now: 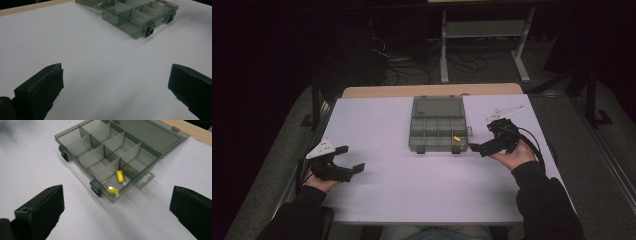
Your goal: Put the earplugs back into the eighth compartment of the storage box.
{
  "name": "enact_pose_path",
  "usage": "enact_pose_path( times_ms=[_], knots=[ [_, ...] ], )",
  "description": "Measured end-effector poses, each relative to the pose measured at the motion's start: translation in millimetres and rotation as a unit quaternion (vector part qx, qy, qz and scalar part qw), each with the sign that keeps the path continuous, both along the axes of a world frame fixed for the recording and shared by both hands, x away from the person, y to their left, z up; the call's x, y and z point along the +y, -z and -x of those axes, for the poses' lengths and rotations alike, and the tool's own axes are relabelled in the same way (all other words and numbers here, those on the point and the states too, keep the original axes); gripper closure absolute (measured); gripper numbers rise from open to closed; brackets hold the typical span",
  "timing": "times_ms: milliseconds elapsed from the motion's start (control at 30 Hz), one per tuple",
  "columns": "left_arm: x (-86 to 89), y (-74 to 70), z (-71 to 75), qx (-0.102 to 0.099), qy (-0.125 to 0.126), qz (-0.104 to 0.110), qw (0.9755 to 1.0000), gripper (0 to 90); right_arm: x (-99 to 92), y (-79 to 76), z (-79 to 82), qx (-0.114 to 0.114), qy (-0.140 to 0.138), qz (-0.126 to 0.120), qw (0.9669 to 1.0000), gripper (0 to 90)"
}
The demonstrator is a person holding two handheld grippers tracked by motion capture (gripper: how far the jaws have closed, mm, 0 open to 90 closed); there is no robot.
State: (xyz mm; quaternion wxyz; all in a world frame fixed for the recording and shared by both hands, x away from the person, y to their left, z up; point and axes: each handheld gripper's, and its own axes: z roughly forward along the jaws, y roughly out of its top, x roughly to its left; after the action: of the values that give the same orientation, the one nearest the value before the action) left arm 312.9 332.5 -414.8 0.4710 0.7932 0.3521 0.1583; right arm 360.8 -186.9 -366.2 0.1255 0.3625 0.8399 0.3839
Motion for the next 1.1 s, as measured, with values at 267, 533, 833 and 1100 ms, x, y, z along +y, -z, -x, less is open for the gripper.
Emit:
enact_pose_path(
  times_ms=[267, 533, 833, 1100],
  knots=[
    [-0.3, 0.2, -0.3, 0.001, -0.001, -0.001, 1.0000, 0.0, -23.5, 7.9, 14.9, -0.013, 0.019, -0.029, 0.9993, 0.0],
    [-0.3, 0.3, -0.5, 0.001, -0.001, 0.000, 1.0000, 0.0, -46.9, 17.7, 29.9, -0.038, 0.040, -0.062, 0.9966, 0.0],
    [-0.2, 0.4, -0.8, 0.002, 0.000, 0.001, 1.0000, 0.0, -66.7, 31.7, 48.2, -0.079, 0.073, -0.087, 0.9904, 0.0],
    [0.2, 0.5, -1.0, 0.003, -0.002, 0.002, 1.0000, 0.0, -80.7, 42.8, 59.0, -0.093, 0.084, -0.108, 0.9862, 0.0]
  ],
)
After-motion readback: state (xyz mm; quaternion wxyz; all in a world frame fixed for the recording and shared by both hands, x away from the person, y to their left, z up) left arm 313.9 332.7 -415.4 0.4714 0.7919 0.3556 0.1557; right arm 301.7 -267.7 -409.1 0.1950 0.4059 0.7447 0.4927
